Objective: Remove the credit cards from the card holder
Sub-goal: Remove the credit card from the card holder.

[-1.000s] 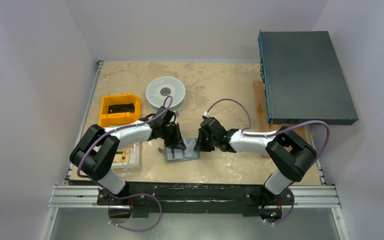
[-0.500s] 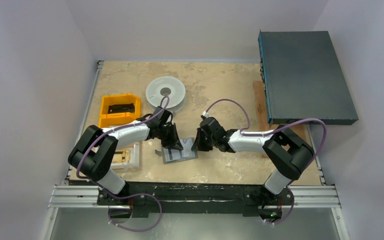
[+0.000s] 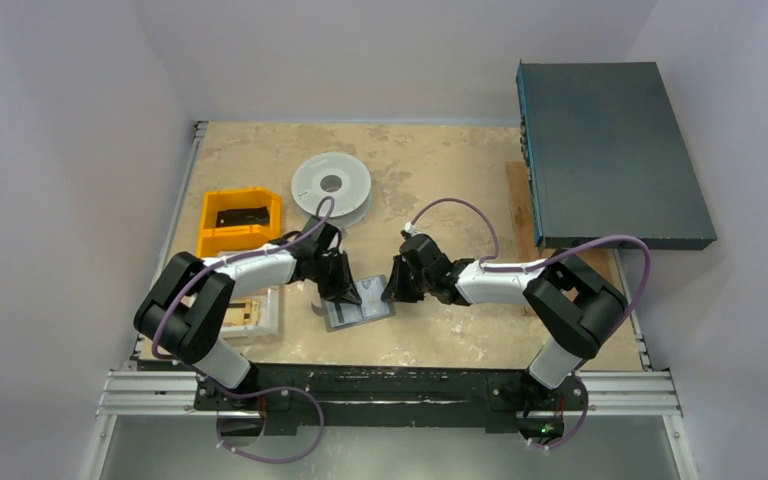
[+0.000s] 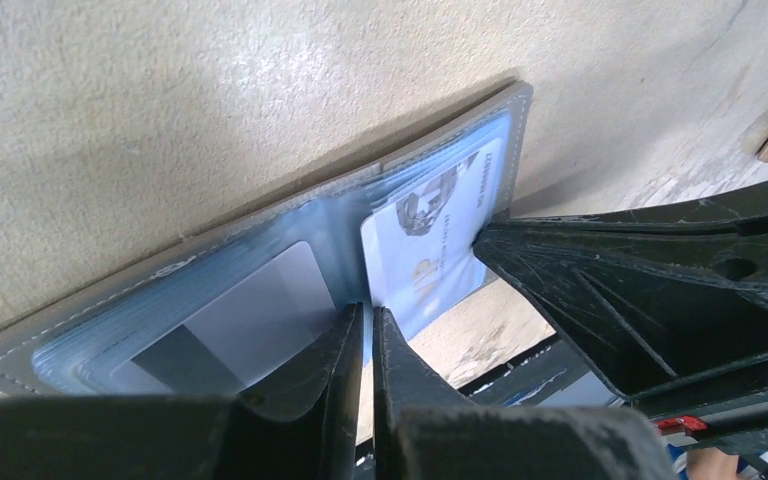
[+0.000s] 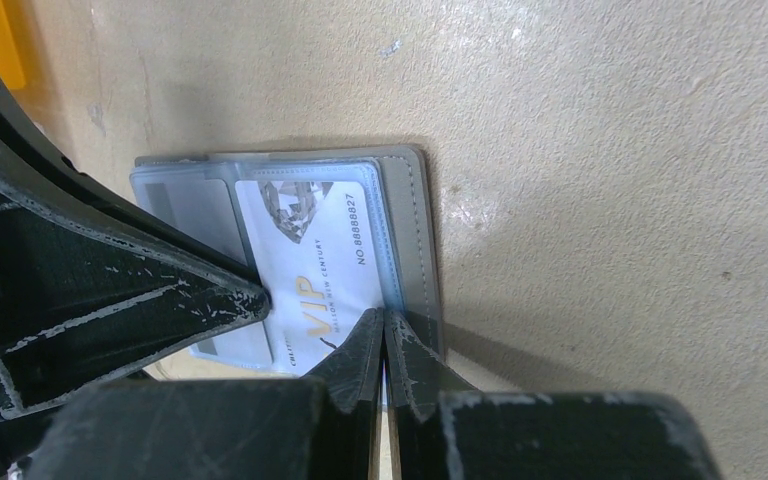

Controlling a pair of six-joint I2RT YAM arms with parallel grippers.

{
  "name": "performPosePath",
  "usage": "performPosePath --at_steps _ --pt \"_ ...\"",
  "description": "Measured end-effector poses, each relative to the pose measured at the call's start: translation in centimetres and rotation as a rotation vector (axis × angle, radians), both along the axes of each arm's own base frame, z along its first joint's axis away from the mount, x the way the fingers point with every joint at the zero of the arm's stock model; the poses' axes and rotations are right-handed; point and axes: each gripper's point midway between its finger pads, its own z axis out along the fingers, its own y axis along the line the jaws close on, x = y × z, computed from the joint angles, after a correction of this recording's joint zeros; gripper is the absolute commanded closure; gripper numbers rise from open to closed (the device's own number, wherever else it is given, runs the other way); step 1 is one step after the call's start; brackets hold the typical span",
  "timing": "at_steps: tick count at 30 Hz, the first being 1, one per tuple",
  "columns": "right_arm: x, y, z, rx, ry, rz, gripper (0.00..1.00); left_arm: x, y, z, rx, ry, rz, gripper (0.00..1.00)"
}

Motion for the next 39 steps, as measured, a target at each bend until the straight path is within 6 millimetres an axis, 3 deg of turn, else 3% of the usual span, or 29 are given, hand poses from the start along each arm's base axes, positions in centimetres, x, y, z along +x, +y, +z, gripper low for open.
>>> performPosePath --at_steps 8,14,23,26,30,39 --pt "0.0 0.01 -0.01 0.001 -0.001 0.0 1.0 -0.31 0.27 0.14 -0.003 -0.005 0.003 0.95" --pt "-0.11 0.09 -0.01 0.008 0.005 0.006 1.0 -0.42 0.28 0.09 -0.008 -0.005 0.002 0.85" --pt "-0.07 0.05 -0.01 0.01 0.006 0.005 1.0 -0.21 -0.47 -0.31 -0.043 -0.001 -0.011 0.85" --pt "-0.08 0.06 -0.02 0.011 0.007 0.006 1.0 -0.19 -0.62 -0.29 -0.052 0.0 -0.011 0.88" --pt "-0.09 0.08 -0.03 0.011 0.007 0.007 1.0 -0.28 -0.66 -0.4 -0.057 0.002 -0.01 1.0" --pt "-0.12 0.06 -0.08 0.013 0.01 0.004 1.0 -0.39 -0.31 0.27 -0.063 0.01 0.012 1.0"
